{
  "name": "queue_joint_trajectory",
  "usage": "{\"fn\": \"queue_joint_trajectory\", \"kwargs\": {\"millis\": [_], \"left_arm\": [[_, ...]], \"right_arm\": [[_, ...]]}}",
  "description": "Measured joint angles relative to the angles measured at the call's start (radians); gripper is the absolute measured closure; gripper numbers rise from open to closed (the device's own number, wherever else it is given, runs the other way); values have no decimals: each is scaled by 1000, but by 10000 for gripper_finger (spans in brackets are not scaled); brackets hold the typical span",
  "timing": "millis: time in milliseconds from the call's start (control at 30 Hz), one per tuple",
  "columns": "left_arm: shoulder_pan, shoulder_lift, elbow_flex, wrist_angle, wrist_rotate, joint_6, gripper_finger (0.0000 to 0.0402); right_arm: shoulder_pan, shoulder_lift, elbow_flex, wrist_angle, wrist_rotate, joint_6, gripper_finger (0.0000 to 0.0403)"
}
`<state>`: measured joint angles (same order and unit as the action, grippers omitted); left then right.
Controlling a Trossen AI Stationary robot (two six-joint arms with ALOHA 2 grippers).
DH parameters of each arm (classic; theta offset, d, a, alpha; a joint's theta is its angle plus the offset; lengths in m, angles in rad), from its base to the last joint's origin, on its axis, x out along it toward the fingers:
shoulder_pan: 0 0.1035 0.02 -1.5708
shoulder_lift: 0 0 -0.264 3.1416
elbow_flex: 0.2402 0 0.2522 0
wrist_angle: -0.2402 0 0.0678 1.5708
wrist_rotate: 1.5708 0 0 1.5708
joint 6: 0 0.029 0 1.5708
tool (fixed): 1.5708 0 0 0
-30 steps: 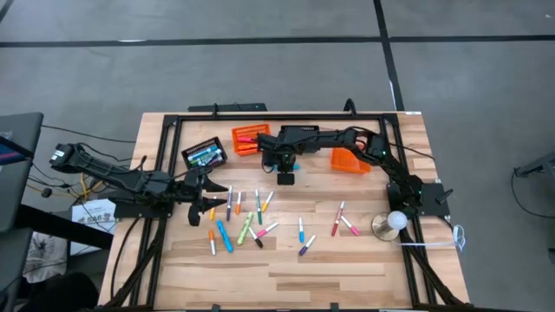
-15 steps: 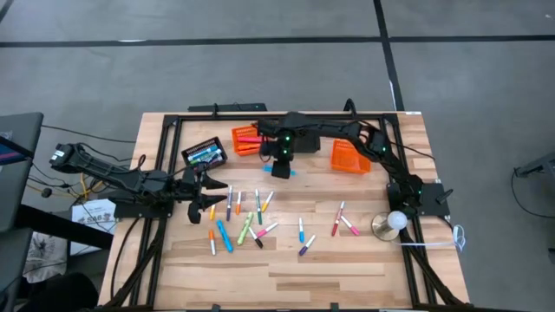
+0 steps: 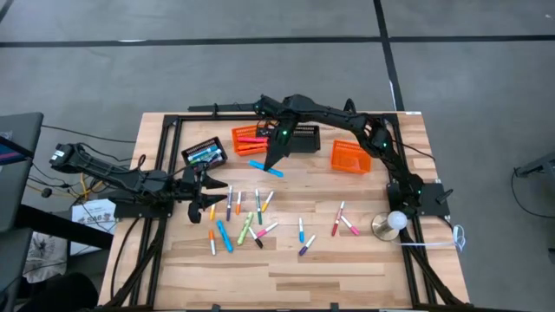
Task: Pick & Place Markers
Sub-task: Put the top large light blue highlighter pen into the left orange bin
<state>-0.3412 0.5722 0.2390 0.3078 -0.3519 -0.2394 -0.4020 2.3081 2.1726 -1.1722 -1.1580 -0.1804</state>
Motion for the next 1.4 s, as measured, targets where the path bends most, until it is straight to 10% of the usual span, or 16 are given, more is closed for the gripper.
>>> {"fn": "queue_joint_trajectory", "kwargs": {"millis": [467, 900, 1400], "left_arm": [[0, 0, 0, 0, 0, 0, 216], [0, 0, 0, 0, 0, 0, 216], [0, 0, 0, 0, -67, 0, 216]], "right_arm": [[5, 0, 1, 62, -94, 8, 360], [35, -1, 1, 395, 813, 128, 358], [-41, 0, 1, 357, 965, 80, 358]]}}
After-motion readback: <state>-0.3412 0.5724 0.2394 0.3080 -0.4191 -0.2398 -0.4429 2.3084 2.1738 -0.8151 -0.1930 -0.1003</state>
